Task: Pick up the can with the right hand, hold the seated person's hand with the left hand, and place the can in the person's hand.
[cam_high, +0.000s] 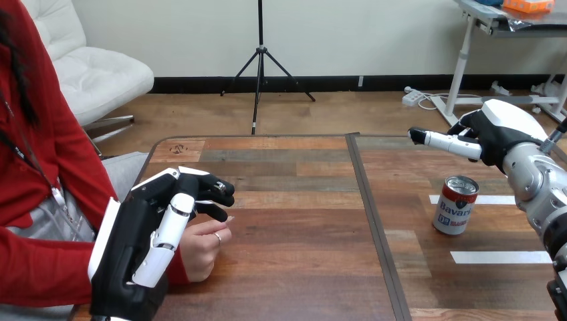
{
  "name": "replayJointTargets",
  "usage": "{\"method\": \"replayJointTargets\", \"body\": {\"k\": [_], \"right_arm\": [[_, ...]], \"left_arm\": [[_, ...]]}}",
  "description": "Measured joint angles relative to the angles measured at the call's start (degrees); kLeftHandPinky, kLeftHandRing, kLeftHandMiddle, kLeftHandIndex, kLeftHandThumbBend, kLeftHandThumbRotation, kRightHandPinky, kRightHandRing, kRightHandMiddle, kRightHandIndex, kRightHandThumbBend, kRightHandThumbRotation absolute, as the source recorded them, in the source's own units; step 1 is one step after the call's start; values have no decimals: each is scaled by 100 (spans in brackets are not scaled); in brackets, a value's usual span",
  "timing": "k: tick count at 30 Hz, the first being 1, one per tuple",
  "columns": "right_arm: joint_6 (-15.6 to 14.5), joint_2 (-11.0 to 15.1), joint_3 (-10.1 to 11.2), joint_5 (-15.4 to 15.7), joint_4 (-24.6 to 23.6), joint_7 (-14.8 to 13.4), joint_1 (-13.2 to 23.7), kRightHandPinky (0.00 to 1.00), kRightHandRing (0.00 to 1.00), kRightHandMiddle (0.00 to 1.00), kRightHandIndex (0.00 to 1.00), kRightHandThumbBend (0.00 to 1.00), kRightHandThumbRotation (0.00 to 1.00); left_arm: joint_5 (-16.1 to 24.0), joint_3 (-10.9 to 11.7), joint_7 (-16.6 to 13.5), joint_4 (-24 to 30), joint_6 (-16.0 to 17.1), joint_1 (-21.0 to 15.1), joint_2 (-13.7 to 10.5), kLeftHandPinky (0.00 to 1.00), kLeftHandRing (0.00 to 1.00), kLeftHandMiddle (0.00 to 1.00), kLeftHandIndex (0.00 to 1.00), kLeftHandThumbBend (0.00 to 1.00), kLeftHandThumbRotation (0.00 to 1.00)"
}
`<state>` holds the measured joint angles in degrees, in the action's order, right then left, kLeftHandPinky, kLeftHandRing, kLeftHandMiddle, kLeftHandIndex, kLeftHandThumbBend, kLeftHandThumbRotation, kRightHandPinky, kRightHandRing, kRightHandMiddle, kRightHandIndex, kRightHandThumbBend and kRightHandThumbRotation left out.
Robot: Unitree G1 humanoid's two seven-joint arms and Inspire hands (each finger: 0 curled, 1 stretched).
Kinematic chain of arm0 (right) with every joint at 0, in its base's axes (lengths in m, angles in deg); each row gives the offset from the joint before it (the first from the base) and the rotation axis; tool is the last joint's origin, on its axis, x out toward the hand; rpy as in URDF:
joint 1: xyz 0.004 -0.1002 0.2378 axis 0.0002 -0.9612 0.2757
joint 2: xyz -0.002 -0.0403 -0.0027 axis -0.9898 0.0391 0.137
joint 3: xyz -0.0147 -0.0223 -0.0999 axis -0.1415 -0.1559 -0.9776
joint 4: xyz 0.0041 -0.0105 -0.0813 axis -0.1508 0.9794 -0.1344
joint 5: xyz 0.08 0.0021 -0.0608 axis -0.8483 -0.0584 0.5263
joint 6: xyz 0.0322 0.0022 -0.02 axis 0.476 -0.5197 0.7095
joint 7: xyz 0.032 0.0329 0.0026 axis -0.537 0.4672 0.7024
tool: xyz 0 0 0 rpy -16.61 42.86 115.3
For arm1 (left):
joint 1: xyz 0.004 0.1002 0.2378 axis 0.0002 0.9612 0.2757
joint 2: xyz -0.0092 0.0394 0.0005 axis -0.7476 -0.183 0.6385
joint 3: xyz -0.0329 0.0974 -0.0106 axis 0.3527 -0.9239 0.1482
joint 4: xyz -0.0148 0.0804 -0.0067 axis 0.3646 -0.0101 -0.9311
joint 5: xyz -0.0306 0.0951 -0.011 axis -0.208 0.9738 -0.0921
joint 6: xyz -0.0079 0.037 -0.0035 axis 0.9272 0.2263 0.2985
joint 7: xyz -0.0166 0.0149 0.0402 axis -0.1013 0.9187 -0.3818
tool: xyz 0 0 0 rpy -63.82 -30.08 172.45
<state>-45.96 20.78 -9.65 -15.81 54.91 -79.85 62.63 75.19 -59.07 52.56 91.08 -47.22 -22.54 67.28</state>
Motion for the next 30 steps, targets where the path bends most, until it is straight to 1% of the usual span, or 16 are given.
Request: {"method": "replayJointTargets", "body": {"k": [5, 10, 20, 30], "right_arm": [[11, 1, 2, -7, 0, 31, 0, 54, 62, 65, 67, 100, 99], [-3, 3, 0, -1, 0, 141, 0, 53, 62, 64, 68, 100, 97], [-43, 3, -5, 12, 0, 321, -1, 61, 72, 74, 75, 100, 91], [-112, 3, -24, 59, 0, 456, -19, 59, 71, 75, 80, 100, 89]], "left_arm": [[6, 1, 0, 0, 0, 0, 0, 48, 57, 57, 49, 27, 71], [5, 1, 1, 0, 0, 0, 1, 48, 56, 57, 48, 28, 71], [-15, 2, 20, -3, 0, 0, 4, 48, 56, 57, 48, 32, 71], [-13, 2, 26, -14, 0, 0, 4, 48, 56, 57, 49, 32, 71]]}}
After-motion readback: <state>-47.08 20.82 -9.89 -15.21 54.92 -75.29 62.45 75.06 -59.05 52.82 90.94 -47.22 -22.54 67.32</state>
